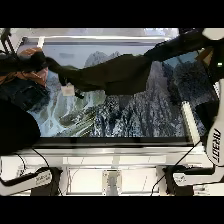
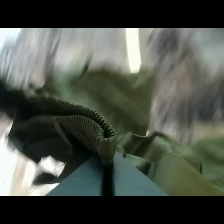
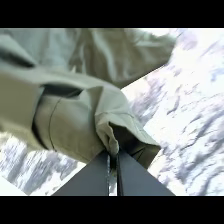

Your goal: Fold the clothes and pants, and hang the long-sleeved shirts on hangers.

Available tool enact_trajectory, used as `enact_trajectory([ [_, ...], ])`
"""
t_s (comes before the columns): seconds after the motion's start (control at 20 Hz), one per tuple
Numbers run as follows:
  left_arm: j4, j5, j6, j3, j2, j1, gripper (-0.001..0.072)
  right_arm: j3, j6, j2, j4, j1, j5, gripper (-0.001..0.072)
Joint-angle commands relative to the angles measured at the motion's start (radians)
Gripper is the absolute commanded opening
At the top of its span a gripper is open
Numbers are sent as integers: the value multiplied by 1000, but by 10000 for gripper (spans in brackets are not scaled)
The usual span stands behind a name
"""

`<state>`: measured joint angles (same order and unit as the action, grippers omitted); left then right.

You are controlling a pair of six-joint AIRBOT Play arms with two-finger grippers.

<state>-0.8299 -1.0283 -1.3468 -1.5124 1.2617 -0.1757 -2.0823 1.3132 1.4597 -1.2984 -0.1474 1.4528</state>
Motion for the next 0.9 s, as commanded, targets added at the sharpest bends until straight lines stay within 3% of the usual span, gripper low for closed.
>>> enact_trajectory([
  [0.0, 29, 139, -10, -27, -121, 39, 29, -1, 5, -102, -21, 55, -20, 14],
  [0.35, -139, 55, -7, -170, -456, 39, 28, -1, -6, -481, 16, 52, 32, 14],
  [0.6, -67, 49, -7, -175, -581, 39, 28, -1, -6, -628, -14, 53, -175, 12],
  [0.7, -46, -63, -9, -171, -576, 39, 28, 21, -3, -592, -45, 54, -102, 11],
  [0.85, -222, -309, -143, -38, -529, 39, 28, 201, 26, -488, -41, 54, 19, 12],
])
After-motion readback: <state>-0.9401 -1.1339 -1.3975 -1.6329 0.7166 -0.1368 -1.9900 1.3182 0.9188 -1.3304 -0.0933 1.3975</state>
